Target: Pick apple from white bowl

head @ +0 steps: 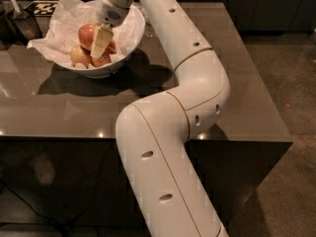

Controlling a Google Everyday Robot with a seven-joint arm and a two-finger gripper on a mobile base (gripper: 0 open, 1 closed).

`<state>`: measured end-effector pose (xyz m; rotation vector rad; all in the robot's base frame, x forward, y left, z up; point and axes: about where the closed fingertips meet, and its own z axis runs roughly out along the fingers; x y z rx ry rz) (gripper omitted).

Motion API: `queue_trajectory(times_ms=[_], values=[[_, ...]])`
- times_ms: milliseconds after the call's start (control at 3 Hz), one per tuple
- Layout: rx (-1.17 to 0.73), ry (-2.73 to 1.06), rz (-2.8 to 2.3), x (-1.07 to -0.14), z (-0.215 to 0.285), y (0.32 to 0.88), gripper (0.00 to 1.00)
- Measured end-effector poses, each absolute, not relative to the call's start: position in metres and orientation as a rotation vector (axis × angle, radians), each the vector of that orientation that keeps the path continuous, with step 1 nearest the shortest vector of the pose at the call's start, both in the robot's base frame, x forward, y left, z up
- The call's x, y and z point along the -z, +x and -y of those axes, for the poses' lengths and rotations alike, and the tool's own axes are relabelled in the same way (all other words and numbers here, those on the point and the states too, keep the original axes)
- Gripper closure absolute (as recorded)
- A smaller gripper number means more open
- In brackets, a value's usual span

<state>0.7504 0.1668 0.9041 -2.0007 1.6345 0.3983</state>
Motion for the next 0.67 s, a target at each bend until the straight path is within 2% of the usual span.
queue_trajectory(times_ms=[667], values=[[-0.398,-2.001,-1.634,-0.9041,-0.1668,0.7505,0.89]])
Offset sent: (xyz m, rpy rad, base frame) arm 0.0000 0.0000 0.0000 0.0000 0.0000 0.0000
